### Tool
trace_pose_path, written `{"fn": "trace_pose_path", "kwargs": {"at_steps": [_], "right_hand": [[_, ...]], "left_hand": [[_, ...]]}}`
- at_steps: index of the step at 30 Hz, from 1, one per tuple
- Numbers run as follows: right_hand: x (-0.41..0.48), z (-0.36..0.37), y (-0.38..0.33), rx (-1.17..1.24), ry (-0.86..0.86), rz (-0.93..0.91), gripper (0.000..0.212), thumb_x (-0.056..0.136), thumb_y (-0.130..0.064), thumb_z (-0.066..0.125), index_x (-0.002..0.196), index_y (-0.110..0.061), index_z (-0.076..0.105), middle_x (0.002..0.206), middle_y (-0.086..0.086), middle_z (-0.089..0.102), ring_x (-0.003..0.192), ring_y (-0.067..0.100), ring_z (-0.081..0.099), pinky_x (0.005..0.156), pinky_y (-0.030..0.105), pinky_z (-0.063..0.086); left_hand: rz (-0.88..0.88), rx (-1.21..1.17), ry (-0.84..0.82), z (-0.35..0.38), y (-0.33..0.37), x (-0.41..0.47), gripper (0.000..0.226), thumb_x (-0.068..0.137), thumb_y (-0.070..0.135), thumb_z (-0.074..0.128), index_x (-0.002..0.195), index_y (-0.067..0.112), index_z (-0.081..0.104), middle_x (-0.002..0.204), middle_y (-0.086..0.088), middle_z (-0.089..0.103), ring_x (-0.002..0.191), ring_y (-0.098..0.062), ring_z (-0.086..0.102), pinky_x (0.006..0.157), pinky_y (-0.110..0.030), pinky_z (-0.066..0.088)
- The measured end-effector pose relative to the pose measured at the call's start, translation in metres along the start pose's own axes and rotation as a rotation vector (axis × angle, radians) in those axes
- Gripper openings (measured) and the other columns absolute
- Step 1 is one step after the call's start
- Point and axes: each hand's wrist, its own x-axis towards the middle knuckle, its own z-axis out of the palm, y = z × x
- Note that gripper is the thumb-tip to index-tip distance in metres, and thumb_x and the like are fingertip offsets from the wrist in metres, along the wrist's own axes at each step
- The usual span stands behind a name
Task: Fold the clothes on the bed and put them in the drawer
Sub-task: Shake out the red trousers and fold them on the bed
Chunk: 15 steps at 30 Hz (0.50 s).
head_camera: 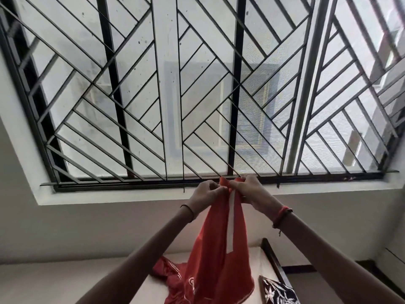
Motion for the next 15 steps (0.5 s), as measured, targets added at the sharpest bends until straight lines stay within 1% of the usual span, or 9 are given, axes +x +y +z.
{"fn": "trace_pose_path", "kwargs": {"at_steps": [3,5,7,9,10,11,12,14,15], "right_hand": [[-0.006,0.000,-0.006,0.064,-0.086,-0.006,0.015,0.086,-0.019,0.067,0.082,-0.008,0.058,0.068,0.006,0.054,0.059,0.016,0.054,0.055,0.025,0.049],[-0.008,-0.002,-0.009,0.111,-0.139,-0.026,0.015,0.090,-0.016,0.061,0.084,-0.002,0.060,0.071,0.011,0.054,0.061,0.017,0.053,0.055,0.025,0.049],[-0.010,-0.003,-0.012,0.158,-0.183,-0.043,0.022,0.093,-0.019,0.056,0.096,0.002,0.063,0.080,0.015,0.056,0.067,0.017,0.054,0.059,0.024,0.049],[-0.010,-0.003,-0.016,0.183,-0.179,-0.041,0.025,0.092,-0.029,0.057,0.093,-0.006,0.066,0.078,0.008,0.060,0.068,0.014,0.056,0.064,0.025,0.049],[-0.010,-0.004,-0.017,0.179,-0.172,-0.045,0.028,0.089,-0.034,0.061,0.093,-0.007,0.065,0.077,0.006,0.061,0.069,0.014,0.058,0.067,0.027,0.049],[-0.009,-0.004,-0.018,0.164,-0.165,-0.062,0.034,0.086,-0.035,0.066,0.095,-0.002,0.063,0.079,0.008,0.061,0.073,0.017,0.059,0.069,0.030,0.050],[-0.008,-0.005,-0.019,0.149,-0.150,-0.086,0.040,0.083,-0.031,0.071,0.097,0.004,0.058,0.082,0.013,0.058,0.077,0.022,0.058,0.070,0.032,0.049],[-0.007,-0.009,-0.021,0.149,-0.109,-0.131,0.032,0.084,-0.016,0.070,0.093,0.009,0.053,0.085,0.018,0.055,0.079,0.028,0.057,0.069,0.034,0.049],[-0.008,-0.011,-0.023,0.129,-0.082,-0.143,0.023,0.086,-0.011,0.067,0.089,0.007,0.052,0.084,0.019,0.057,0.077,0.028,0.058,0.068,0.035,0.050]], "left_hand": [[0.082,0.025,0.026,0.000,0.000,0.000,0.019,0.084,0.028,0.068,0.075,0.018,0.055,0.074,0.001,0.056,0.078,-0.015,0.052,0.073,-0.035,0.044],[0.131,0.026,0.030,0.000,0.003,0.000,0.022,0.078,0.037,0.068,0.073,0.020,0.055,0.071,0.004,0.055,0.074,-0.013,0.051,0.070,-0.033,0.043],[0.189,0.037,0.045,0.001,0.007,0.000,0.025,0.072,0.045,0.066,0.072,0.022,0.055,0.068,0.007,0.054,0.068,-0.006,0.050,0.066,-0.029,0.041],[0.227,0.064,0.053,0.002,0.009,0.001,0.022,0.075,0.042,0.066,0.076,0.022,0.058,0.070,0.009,0.056,0.064,0.001,0.050,0.066,-0.025,0.042],[0.249,0.070,0.045,0.003,0.010,0.001,0.025,0.075,0.042,0.064,0.081,0.018,0.060,0.074,0.007,0.059,0.066,0.001,0.052,0.068,-0.025,0.043],[0.278,0.078,0.034,0.004,0.012,0.002,0.031,0.075,0.042,0.062,0.088,0.014,0.061,0.078,0.004,0.061,0.070,-0.001,0.054,0.069,-0.025,0.045],[0.305,0.084,0.022,0.005,0.014,0.003,0.031,0.076,0.037,0.061,0.092,0.011,0.060,0.081,0.003,0.062,0.072,-0.001,0.055,0.069,-0.024,0.046],[0.328,0.127,-0.006,0.006,0.018,0.004,0.011,0.085,0.017,0.062,0.093,0.012,0.056,0.079,0.006,0.059,0.067,0.009,0.052,0.065,-0.015,0.043],[0.343,0.148,-0.031,0.006,0.020,0.007,0.010,0.088,0.008,0.061,0.093,0.014,0.054,0.078,0.009,0.057,0.064,0.012,0.052,0.065,-0.012,0.041]]}}
